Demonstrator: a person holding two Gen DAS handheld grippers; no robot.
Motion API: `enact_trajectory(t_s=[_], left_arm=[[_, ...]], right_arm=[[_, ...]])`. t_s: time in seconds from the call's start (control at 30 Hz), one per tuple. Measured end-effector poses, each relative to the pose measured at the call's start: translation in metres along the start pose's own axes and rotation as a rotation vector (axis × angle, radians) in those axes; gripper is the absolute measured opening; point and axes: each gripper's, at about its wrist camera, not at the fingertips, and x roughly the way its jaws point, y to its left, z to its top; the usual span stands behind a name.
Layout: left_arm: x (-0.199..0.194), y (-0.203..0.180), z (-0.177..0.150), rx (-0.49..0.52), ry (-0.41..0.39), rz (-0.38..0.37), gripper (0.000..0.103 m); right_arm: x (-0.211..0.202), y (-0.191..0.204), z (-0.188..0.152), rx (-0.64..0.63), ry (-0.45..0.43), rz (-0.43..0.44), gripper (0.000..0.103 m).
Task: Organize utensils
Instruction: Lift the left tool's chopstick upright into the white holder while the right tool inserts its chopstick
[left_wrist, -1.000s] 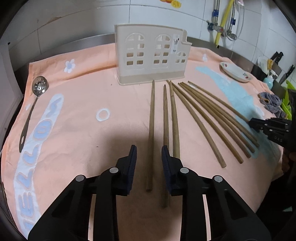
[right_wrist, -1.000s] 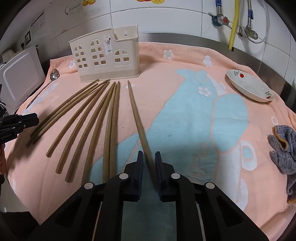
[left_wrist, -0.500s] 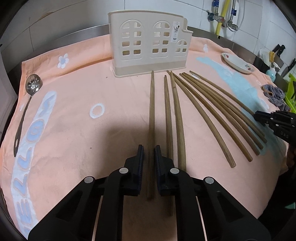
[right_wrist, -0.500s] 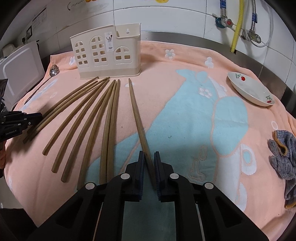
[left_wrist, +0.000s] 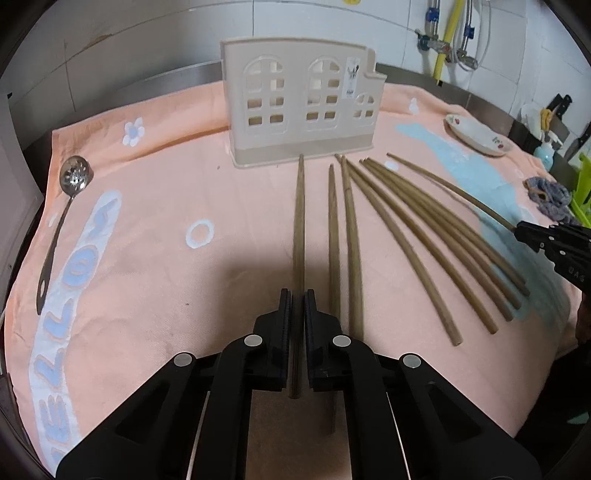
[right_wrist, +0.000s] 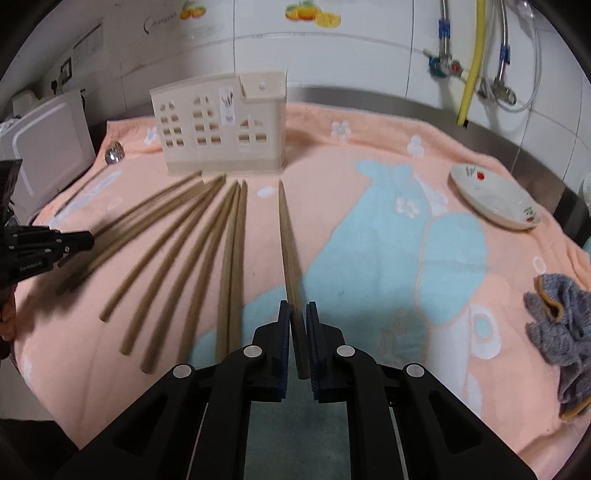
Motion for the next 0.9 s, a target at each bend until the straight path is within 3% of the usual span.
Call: enact_trajectory(t_s=[0.4,0.9], left_arm=[[-0.048,-0.001,0.029,-0.002,-0.144,-0.023,0.005],[-0.085,-0.003,0.103,0.065,-0.268,-0.022,0.005]], right_arm=[[-0.059,0.012,0.06,-0.031,-0.21,0.026,0.007],[-0.09,0.017,0.174,-0.121,-0.312,0.1,0.007]])
